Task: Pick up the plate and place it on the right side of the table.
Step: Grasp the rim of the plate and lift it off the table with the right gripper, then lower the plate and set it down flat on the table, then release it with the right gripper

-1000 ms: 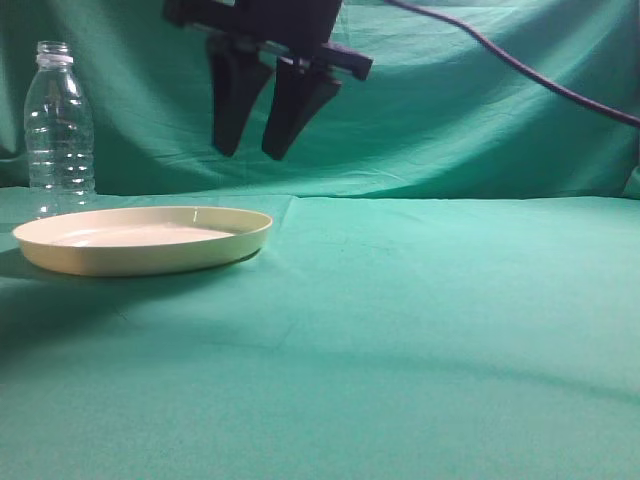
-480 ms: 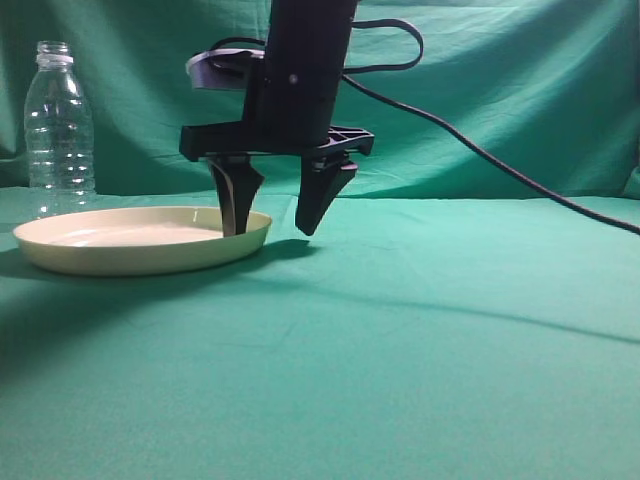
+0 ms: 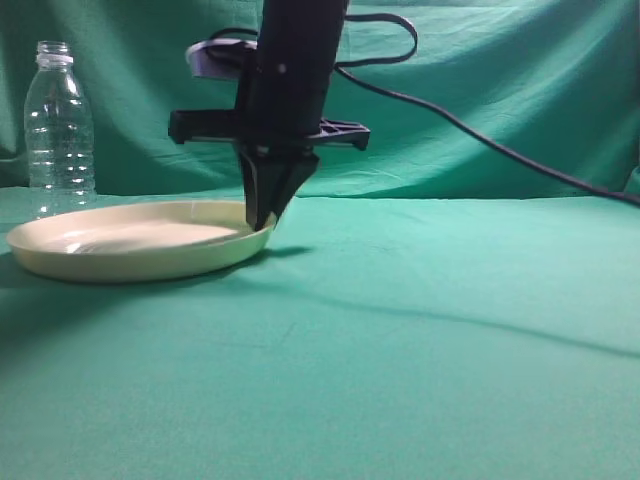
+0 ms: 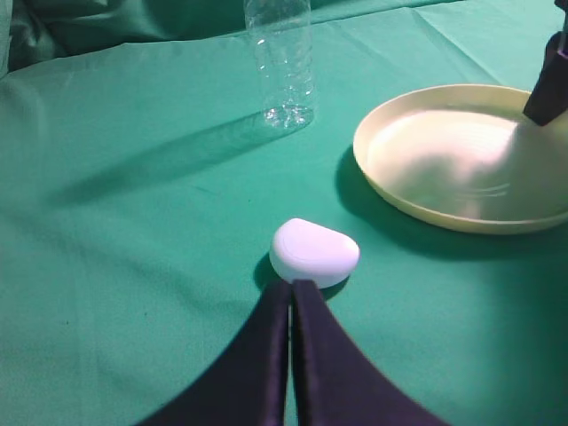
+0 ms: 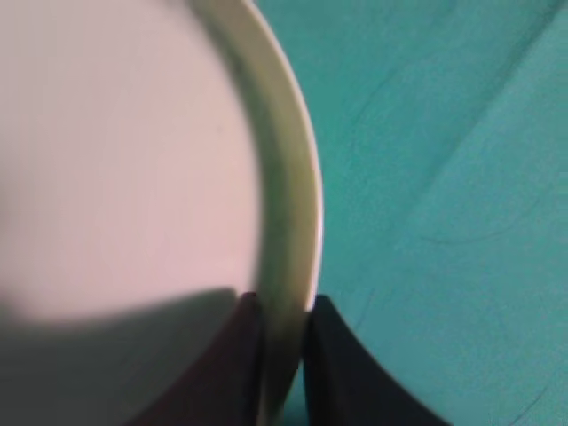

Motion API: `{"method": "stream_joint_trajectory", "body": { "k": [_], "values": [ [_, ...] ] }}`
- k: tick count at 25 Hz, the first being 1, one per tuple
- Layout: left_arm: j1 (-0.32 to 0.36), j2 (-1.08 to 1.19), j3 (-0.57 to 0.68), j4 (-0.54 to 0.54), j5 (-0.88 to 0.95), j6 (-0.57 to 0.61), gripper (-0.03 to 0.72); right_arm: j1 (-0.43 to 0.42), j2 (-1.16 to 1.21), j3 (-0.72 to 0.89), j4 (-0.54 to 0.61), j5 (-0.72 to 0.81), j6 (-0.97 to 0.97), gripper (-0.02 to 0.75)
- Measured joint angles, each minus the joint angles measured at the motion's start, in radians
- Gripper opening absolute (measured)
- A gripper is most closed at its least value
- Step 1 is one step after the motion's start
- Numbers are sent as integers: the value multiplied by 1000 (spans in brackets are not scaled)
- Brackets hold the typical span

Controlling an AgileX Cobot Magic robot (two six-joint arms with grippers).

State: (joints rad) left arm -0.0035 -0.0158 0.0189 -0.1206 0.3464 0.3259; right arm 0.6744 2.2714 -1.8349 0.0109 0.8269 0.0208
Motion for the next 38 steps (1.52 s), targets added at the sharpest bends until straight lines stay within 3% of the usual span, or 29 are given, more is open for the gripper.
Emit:
{"method": "stream_joint_trajectory", "body": {
  "k": [2,3,8,13,18,23,31,38],
  "values": [
    [0,0,0,0,0,0,0,0,2,-27,2,32,24,73],
    [0,0,0,0,-2,0,0,0,2,-52,-1,55,36,0],
    [0,0,0,0,-2,0,0,0,-25,-141,-44,183,41,0],
    [0,0,0,2,-2,0,0,-7,-60,-150,-223,327,94,0],
    [0,0,0,2,-2,0,0,-73,-101,-131,-244,369,110,0],
    [0,0,0,2,-2,0,0,-211,-234,35,-257,346,110,0],
    [0,0,0,4,-2,0,0,-465,-420,423,-257,177,113,0],
    [0,0,0,4,-2,0,0,-548,-432,641,-218,-21,120,0]
  ]
}}
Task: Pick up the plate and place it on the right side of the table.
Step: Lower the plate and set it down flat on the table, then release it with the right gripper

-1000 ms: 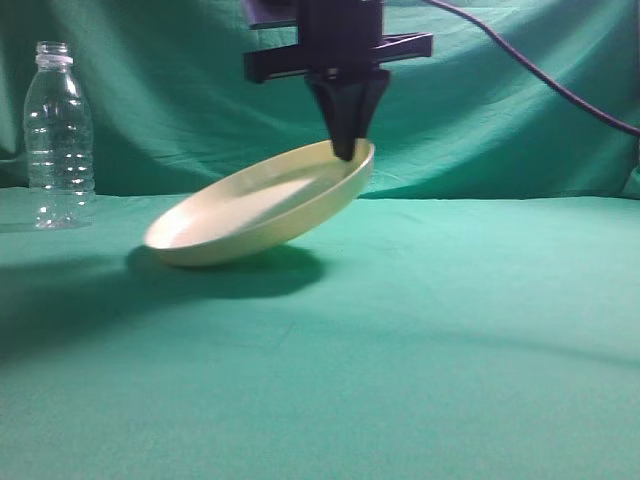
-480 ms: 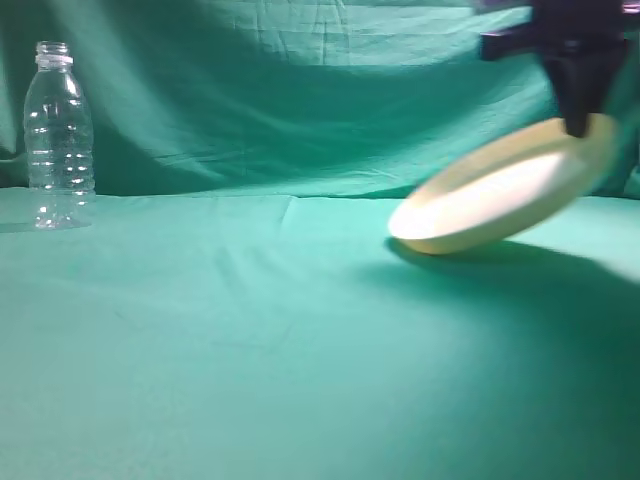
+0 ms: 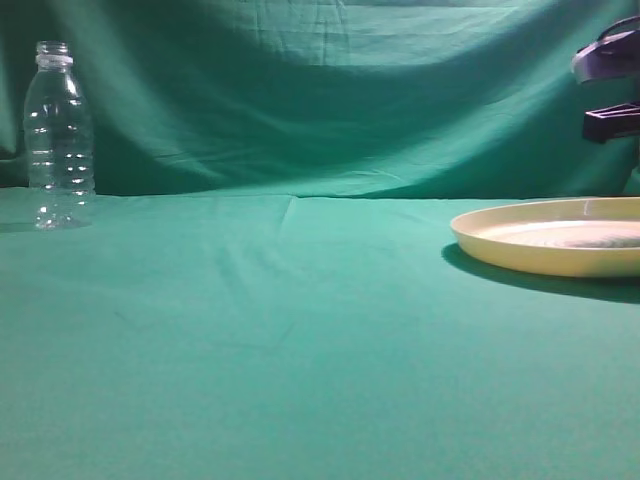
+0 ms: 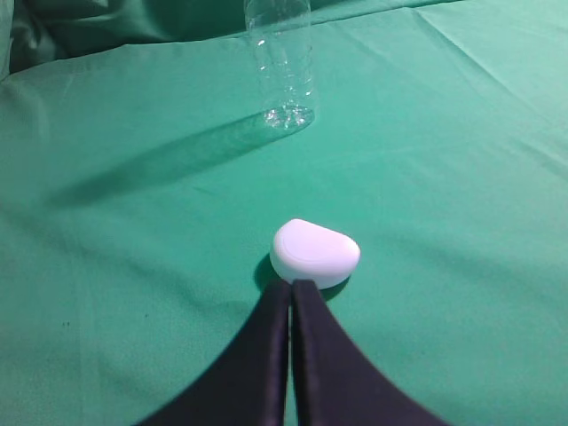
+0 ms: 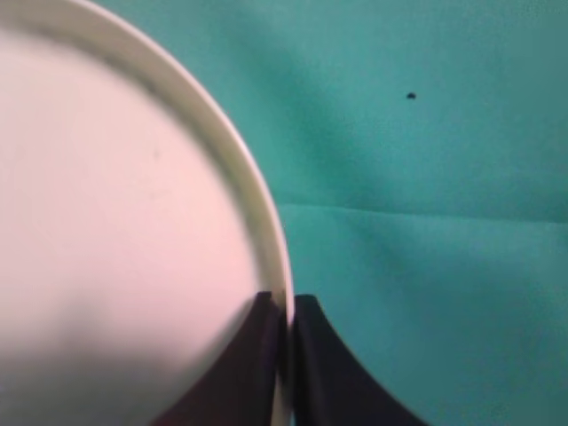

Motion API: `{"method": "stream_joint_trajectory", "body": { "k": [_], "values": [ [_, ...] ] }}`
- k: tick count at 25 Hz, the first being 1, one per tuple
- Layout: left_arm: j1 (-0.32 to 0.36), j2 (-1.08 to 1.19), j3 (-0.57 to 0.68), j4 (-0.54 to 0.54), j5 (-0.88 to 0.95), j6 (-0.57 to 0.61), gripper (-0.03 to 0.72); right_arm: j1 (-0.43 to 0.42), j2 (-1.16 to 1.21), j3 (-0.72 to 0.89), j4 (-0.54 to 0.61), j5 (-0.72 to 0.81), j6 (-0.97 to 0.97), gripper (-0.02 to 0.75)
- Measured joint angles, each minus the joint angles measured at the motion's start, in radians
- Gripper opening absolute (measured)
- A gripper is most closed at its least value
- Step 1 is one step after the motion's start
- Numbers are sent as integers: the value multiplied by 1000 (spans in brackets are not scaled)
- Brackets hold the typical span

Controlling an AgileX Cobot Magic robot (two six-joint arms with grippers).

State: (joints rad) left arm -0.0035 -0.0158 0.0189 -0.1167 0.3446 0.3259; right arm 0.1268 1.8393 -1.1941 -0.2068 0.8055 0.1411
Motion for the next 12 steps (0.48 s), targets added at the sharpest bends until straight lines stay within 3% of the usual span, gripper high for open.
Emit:
{"method": "stream_joint_trajectory", "body": {
  "k": [3,4,5,10,12],
  "values": [
    [0,0,0,0,0,0,0,0,8,10,6,-22,1,0],
    [0,0,0,0,0,0,0,0,13,10,6,-23,1,49],
    [0,0,0,0,0,0,0,0,15,12,6,-23,1,49],
    [0,0,0,0,0,0,0,0,14,-8,6,41,3,313],
    [0,0,0,0,0,0,0,0,-5,-46,17,96,8,372]
  ]
}}
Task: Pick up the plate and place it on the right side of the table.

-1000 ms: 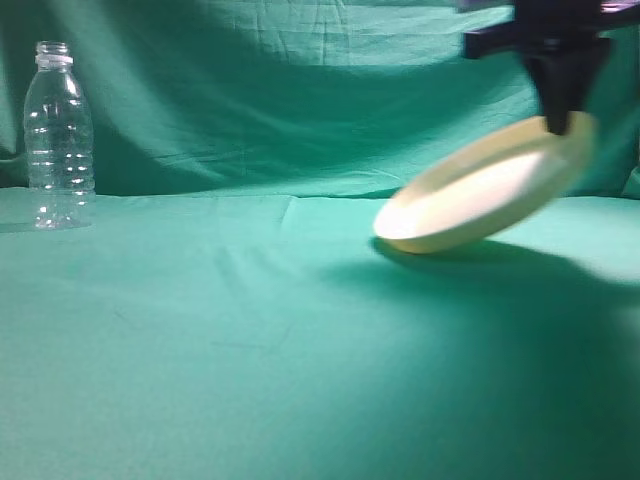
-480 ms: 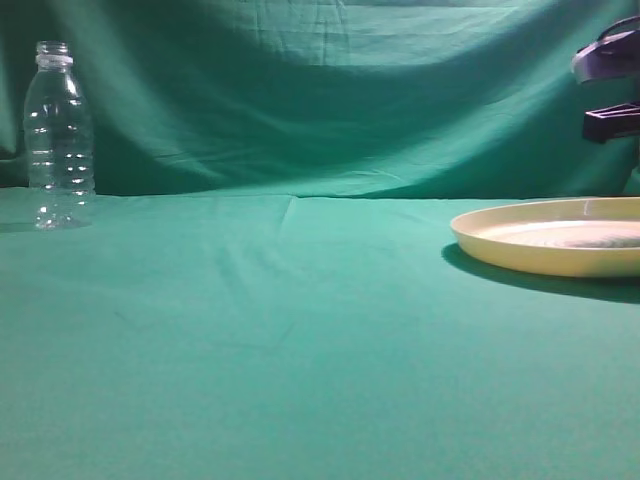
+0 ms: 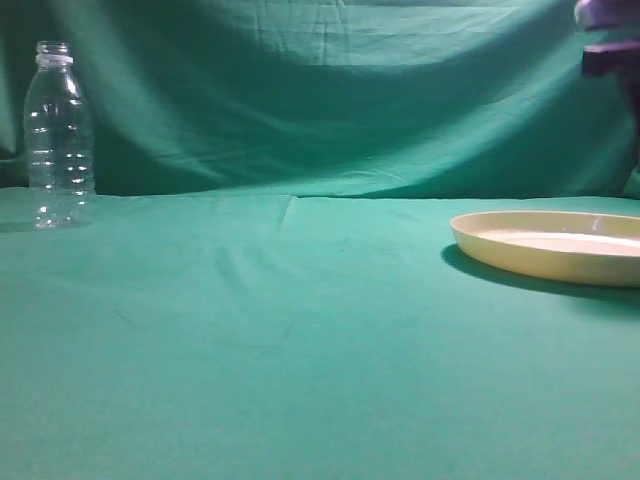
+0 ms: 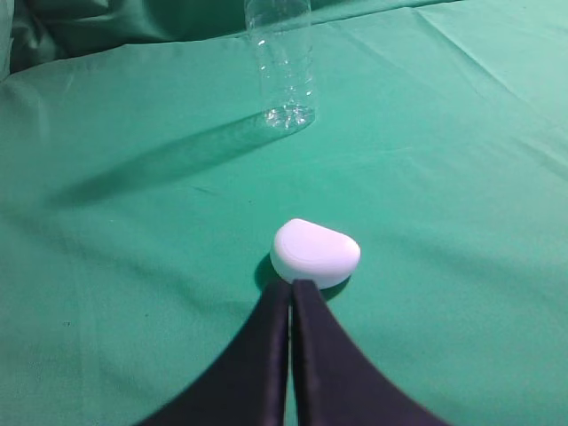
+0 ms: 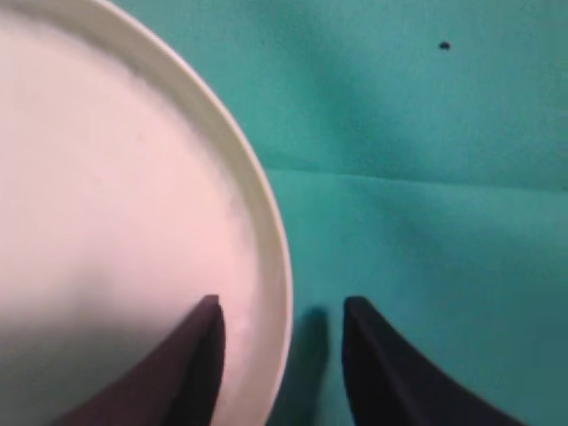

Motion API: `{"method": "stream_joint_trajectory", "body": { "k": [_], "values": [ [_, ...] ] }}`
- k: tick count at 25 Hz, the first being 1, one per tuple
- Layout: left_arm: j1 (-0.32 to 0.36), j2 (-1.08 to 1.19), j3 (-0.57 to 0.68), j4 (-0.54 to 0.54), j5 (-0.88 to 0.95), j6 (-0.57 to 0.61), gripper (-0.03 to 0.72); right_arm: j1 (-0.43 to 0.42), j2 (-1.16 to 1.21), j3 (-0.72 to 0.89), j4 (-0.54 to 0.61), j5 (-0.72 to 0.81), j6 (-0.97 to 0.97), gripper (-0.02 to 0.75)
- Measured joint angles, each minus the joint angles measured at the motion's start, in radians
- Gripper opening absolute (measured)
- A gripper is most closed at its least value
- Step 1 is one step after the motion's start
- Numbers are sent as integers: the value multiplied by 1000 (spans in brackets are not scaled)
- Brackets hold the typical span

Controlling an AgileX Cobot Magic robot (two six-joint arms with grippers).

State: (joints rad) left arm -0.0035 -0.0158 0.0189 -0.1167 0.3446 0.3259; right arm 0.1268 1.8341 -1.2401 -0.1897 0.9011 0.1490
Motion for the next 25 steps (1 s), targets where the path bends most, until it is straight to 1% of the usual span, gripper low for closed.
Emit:
{"method": "stream_joint_trajectory", "body": {
  "k": [3,7,8,9,10,11,14,18,25],
  "values": [
    [0,0,0,0,0,0,0,0,-68,-69,39,84,2,363],
    [0,0,0,0,0,0,0,0,-213,-94,87,163,-5,363],
    [0,0,0,0,2,0,0,0,-257,-94,94,185,-10,295],
    [0,0,0,0,2,0,0,0,-304,-94,105,203,-15,246],
    [0,0,0,0,2,0,0,0,-345,-94,120,216,-20,170],
    [0,0,0,0,2,0,0,0,-398,-94,139,220,-29,113],
    [0,0,0,0,2,0,0,0,-558,-59,203,224,-53,0],
    [0,0,0,0,2,0,0,0,-786,48,252,222,-75,0],
    [0,0,0,0,2,0,0,0,-1187,272,259,159,-81,0]
  ]
}}
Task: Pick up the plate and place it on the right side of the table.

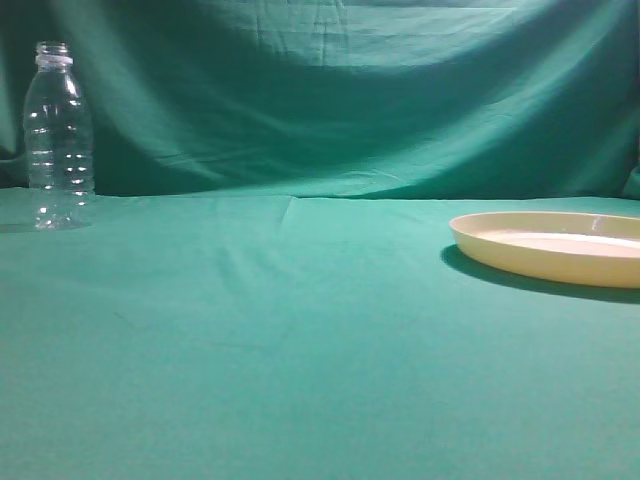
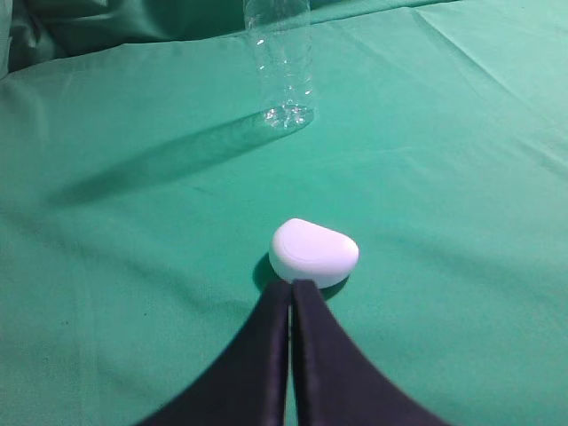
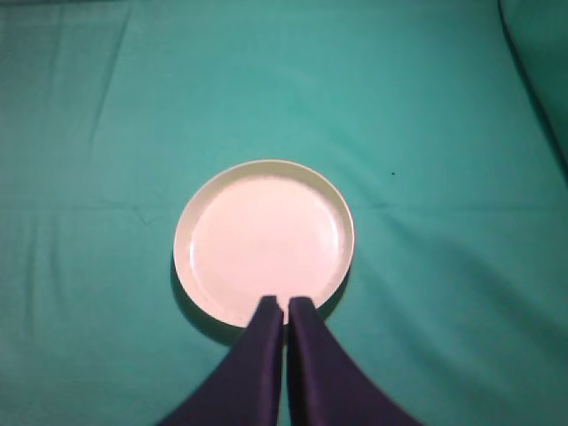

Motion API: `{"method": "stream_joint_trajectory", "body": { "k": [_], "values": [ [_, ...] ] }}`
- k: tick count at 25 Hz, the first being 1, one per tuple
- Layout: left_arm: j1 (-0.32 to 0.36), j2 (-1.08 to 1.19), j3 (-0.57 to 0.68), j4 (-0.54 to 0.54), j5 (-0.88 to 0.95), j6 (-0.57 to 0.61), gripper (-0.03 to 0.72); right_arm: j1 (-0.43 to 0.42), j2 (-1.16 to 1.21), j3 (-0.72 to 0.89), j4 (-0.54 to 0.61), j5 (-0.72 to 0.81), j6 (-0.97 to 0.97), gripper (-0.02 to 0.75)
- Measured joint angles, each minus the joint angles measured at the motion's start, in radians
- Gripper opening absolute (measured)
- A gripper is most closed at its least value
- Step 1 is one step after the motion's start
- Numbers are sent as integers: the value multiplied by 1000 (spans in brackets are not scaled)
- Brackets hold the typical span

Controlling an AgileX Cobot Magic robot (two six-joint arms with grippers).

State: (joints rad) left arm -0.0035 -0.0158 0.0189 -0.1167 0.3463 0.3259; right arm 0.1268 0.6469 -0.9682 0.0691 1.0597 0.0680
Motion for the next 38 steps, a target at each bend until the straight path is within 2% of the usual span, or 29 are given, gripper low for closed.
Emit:
{"method": "stream_joint_trajectory", "body": {
  "k": [5,11,14,18,24,31,38],
  "values": [
    [0,0,0,0,0,0,0,0,-240,119,8,6,-2,0],
    [0,0,0,0,0,0,0,0,-404,150,-2,97,-3,0],
    [0,0,0,0,0,0,0,0,-467,219,-34,21,-5,0],
    [0,0,0,0,0,0,0,0,-563,350,-62,-166,-5,0],
    [0,0,0,0,0,0,0,0,-659,636,-114,-451,-7,0],
    [0,0,0,-2,0,0,0,0,-658,868,-152,-547,-7,0],
    [0,0,0,-2,0,0,0,0,-658,952,-185,-587,-10,0]
  ]
}}
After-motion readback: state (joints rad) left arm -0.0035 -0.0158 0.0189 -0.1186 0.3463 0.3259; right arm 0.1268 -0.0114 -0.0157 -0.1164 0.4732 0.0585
